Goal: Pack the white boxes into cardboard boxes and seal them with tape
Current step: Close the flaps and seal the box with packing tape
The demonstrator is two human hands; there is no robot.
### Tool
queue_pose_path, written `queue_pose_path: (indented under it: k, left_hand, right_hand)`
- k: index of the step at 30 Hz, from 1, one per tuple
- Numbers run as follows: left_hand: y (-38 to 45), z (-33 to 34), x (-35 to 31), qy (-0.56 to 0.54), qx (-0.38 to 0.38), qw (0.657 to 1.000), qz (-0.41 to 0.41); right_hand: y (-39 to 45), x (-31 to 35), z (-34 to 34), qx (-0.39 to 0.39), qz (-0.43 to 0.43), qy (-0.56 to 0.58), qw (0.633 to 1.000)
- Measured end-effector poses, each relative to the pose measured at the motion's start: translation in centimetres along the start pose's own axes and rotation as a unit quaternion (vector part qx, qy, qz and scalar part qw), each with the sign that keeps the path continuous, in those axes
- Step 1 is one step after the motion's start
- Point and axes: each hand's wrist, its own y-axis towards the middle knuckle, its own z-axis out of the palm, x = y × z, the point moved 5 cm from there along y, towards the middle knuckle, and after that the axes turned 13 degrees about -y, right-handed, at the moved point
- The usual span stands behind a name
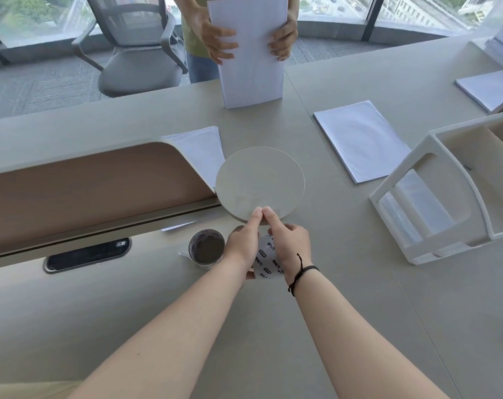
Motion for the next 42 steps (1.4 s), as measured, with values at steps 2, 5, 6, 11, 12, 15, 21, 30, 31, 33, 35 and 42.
queue_pose_path:
  k: [2,5,6,11,12,15,21,30,31,33,35,42]
  left_hand:
    - [-0.2,0.2,-0.1,-0.007,0.019,1.0,-0.002]
    - [-0.2,0.0,-0.3,-0.006,0.039,0.999,-0.016]
    - [-0.2,-0.1,-0.4,0.001,0.046,0.999,-0.02]
    - [0.1,-0.4,-0.2,0.069,0.046,0.997,-0.007]
    - [0.0,-0.4,-0.3,0.076,0.047,0.996,-0.009]
    - [-0.4,-0.3,-0.5,0.074,0.056,0.996,-0.016]
    - [-0.6,-0.4,0.0,0.079,0.054,0.995,-0.034]
    - [-3.0,-3.4,1.4,0.047,0.01,0.998,0.044]
    - [-3.5,-3.9,1.5,0.042,0.009,0.998,0.047]
    - [-4.4,-4.8,1.7,0.04,0.011,0.997,0.063]
    - [-6.1,-5.7,1.6,0.046,0.013,0.996,0.079]
    - [-11.5,-9.8,2.9,0.095,0.017,0.984,0.152]
  right_hand:
    - [0.0,-0.1,0.1,0.004,-0.002,0.008,1.0]
    - [0.1,-0.2,0.4,0.021,0.001,0.022,1.0]
    - [0.0,-0.2,0.4,0.024,0.001,0.023,0.999]
    - [0.1,-0.3,0.5,0.025,-0.005,0.017,1.0]
    - [0.2,-0.2,0.5,0.027,-0.006,0.017,0.999]
    - [0.3,-0.1,0.4,0.043,-0.003,0.007,0.999]
    - [-0.1,-0.1,0.6,0.089,0.029,-0.013,0.996]
    - [-2.2,-0.4,-0.7,0.038,0.004,-0.011,0.999]
    - [-2.6,-0.8,-0.6,0.035,0.006,-0.006,0.999]
    - [-3.7,-1.8,-0.2,0.033,0.016,0.004,0.999]
    - [-4.9,-2.9,0.3,0.036,0.022,0.006,0.999]
    - [-10.3,-5.7,3.7,0.076,0.0,-0.022,0.997]
